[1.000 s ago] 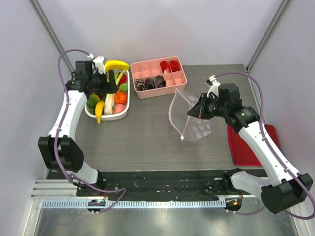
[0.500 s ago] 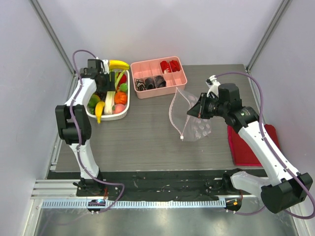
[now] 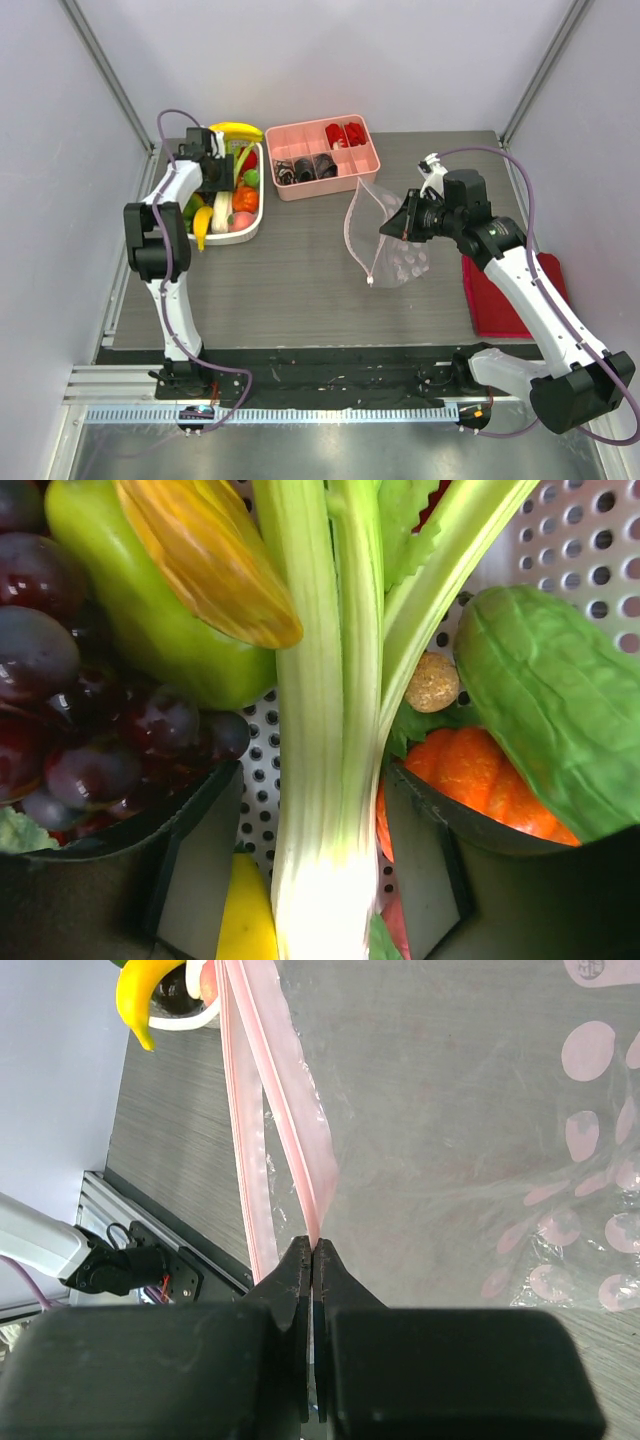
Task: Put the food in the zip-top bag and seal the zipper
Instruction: Pick up the fake vegetable from the bin.
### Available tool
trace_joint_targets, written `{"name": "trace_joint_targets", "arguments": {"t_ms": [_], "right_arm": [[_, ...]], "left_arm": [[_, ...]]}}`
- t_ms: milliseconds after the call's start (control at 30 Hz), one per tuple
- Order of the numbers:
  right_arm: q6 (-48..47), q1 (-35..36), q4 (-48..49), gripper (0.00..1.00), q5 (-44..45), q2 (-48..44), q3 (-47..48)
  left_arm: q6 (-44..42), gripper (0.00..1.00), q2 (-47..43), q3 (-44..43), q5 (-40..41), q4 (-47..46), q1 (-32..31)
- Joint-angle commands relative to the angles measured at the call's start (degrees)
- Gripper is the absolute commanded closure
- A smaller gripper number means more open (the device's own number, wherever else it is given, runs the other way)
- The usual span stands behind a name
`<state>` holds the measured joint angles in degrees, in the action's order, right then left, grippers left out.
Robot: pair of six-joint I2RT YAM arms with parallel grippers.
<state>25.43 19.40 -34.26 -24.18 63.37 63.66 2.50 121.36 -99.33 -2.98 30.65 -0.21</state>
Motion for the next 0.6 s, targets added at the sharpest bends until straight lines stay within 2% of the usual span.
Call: {"name": "trace_joint_targets", "arguments": {"t_ms": [0, 33, 233, 433, 567], "right_arm": [[0.1, 0.1, 2.4, 0.99, -0.8, -0.3, 0.0], [0.1, 0.0, 2.4, 0.99, -0.7, -0.3, 0.0], [0.1, 0.0, 2.6, 0.99, -0.7, -0.2, 0.2], [0.2, 0.0, 2.8, 0.99, -1.0, -0.5, 0.0], [0.4, 0.1, 2.9, 0.99, -1.2, -0.8, -0.1]], "left_arm": [[-0.7, 0.45, 1.2, -3.3, -0.4, -0.3, -0.1], [-0.7, 0.52, 1.2, -3.8, -1.2, 1.4, -0.1], [-0.9, 0.76, -0.8, -6.0, -2.3, 6.2, 0.0], [-1.3, 0.87, -3.0, -7.9, -2.6, 9.8, -0.1], [-2.2, 0.89, -2.8, -10.1, -1.9, 12.0, -0.1]]}}
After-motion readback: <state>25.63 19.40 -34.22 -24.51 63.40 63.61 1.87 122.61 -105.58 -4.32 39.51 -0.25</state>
